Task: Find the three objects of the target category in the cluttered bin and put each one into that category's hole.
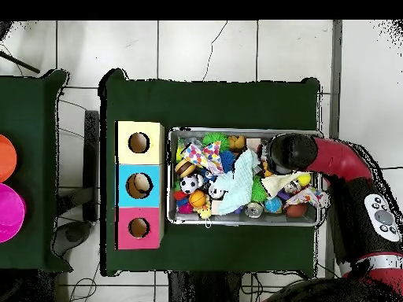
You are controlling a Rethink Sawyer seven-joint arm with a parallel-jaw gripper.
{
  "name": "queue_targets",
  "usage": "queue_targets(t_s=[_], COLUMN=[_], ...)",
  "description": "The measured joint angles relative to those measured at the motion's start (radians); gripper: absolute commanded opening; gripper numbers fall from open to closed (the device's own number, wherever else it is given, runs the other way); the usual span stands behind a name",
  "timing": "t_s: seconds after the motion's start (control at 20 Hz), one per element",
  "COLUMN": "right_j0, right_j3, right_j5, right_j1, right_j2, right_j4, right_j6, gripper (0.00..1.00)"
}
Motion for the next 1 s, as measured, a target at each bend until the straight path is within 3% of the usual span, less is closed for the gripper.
queue_targets(t_s=[0.05, 1.0], right_j0=[0.0, -0.001], right_j3=[0.0, 0.004], right_j5=[-0.001, -0.006], right_j1=[-0.001, -0.006], right_j2=[0.0, -0.001], right_j4=[0.001, -0.011], right_j6=[0.0, 0.0], gripper=[0.0, 0.0])
